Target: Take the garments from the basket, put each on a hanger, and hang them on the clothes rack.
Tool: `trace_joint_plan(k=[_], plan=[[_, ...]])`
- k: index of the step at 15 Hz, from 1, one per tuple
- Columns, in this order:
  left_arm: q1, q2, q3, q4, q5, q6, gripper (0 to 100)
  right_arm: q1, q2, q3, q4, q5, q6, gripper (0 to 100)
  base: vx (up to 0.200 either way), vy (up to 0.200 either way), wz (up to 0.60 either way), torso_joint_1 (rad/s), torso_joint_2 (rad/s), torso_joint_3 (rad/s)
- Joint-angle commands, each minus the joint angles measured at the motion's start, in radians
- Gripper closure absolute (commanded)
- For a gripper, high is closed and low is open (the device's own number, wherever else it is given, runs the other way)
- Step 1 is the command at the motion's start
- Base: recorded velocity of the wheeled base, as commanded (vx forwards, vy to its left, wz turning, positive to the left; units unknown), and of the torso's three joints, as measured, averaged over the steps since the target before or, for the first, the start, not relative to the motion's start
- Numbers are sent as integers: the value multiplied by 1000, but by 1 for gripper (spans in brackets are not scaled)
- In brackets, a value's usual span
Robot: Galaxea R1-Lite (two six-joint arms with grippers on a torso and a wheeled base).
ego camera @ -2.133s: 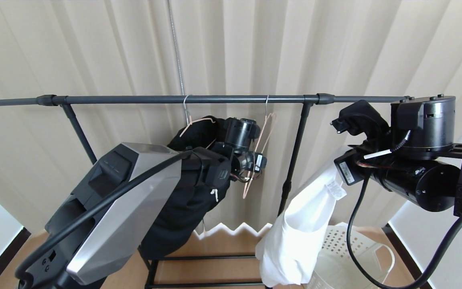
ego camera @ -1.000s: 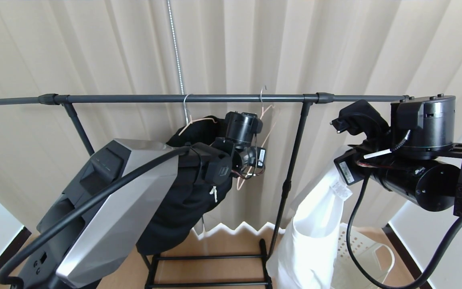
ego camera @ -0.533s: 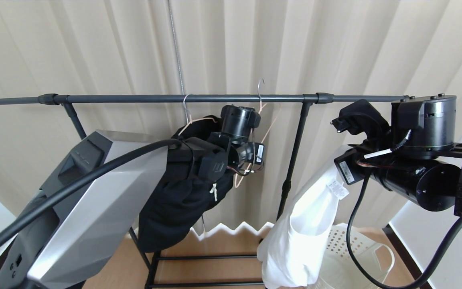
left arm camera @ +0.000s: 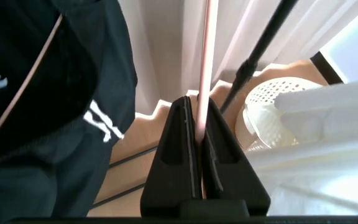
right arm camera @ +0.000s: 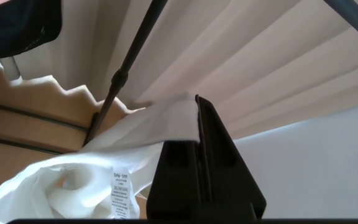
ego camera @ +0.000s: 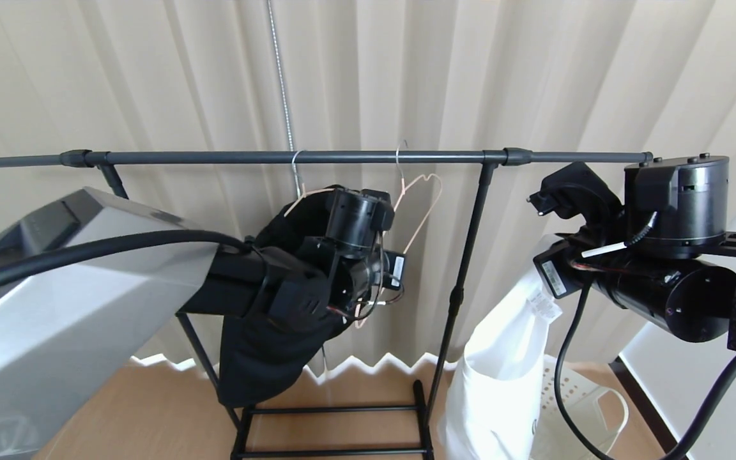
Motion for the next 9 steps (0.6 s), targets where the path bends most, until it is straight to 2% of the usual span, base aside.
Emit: trace_joint_plan(k=[1, 2, 3, 4, 5, 6, 7, 9], plan=[[-17, -204, 272, -123, -1, 3, 100, 9, -7, 9, -1, -1, 0, 100, 0, 0, 0, 0, 0, 0], [-23, -236, 328, -147, -3, 3, 100, 10, -13, 12, -1, -1, 0, 100, 0, 0, 0, 0, 0, 0], [-29, -293, 440, -196, -4, 5, 100, 10, -23, 24, -1, -3, 0, 100, 0, 0, 0, 0, 0, 0], [-31, -304, 467, -208, -6, 5, 100, 10, -25, 26, -1, -3, 0, 100, 0, 0, 0, 0, 0, 0], [-38, -359, 597, -288, -11, 6, 100, 10, -31, 28, -1, -3, 0, 100, 0, 0, 0, 0, 0, 0], [-38, -360, 602, -293, -11, 6, 100, 10, -31, 28, -1, -3, 0, 100, 0, 0, 0, 0, 0, 0], [-40, -420, 761, -408, -17, 23, 100, 10, -31, 28, -1, -4, 1, 100, 0, 0, 0, 0, 0, 0], [-29, -463, 927, -537, -89, 49, 100, 12, -26, 32, -1, -20, 1, 100, 0, 0, 0, 0, 0, 0]])
